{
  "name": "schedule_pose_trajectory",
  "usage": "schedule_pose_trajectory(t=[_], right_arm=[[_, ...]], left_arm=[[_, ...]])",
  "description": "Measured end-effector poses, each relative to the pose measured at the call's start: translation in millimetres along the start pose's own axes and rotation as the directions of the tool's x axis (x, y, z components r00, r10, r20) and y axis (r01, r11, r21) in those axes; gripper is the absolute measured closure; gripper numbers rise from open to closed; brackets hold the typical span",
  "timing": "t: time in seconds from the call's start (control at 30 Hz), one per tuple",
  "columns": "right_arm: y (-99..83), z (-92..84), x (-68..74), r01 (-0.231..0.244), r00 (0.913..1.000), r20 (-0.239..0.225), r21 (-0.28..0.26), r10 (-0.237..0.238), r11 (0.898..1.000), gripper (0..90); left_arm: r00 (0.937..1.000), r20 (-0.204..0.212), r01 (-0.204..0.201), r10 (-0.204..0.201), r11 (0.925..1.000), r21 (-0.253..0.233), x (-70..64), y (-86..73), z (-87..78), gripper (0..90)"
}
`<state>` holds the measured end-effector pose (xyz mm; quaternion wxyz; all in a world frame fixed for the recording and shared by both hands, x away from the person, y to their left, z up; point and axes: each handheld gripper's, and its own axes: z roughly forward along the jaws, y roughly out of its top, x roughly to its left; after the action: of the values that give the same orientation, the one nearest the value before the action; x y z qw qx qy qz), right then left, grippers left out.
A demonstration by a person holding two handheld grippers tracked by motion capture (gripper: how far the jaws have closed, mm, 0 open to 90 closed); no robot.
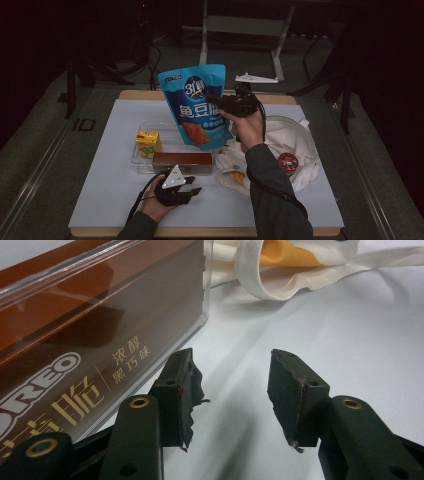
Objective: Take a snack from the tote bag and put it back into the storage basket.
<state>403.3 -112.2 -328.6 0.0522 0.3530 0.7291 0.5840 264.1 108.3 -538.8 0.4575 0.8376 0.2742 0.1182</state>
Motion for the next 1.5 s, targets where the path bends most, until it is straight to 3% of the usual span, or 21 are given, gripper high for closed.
schedule_pose_trajectory(t=[0.57,0.87,1.5], right_arm=[[-3.2,25.7,2.6,-0.011,0.9998,0.017,0.012,0.010,1.000,88.4],[1.1,31.9,8.3,-0.013,0.9999,0.005,-0.022,0.013,1.000,88.4],[-22.2,72.9,0.5,-0.070,0.9970,0.033,0.024,0.069,0.997,88.1]], left_arm=[[1.0000,0.000,-0.003,0.003,1.0000,0.000,-0.1,0.0,-0.1,53.5],[1.0000,0.001,-0.004,0.004,1.0000,0.000,-0.2,0.0,-0.2,53.4],[1.0000,0.003,-0.004,0.004,1.0000,-0.004,-0.4,-0.1,-0.4,53.2]])
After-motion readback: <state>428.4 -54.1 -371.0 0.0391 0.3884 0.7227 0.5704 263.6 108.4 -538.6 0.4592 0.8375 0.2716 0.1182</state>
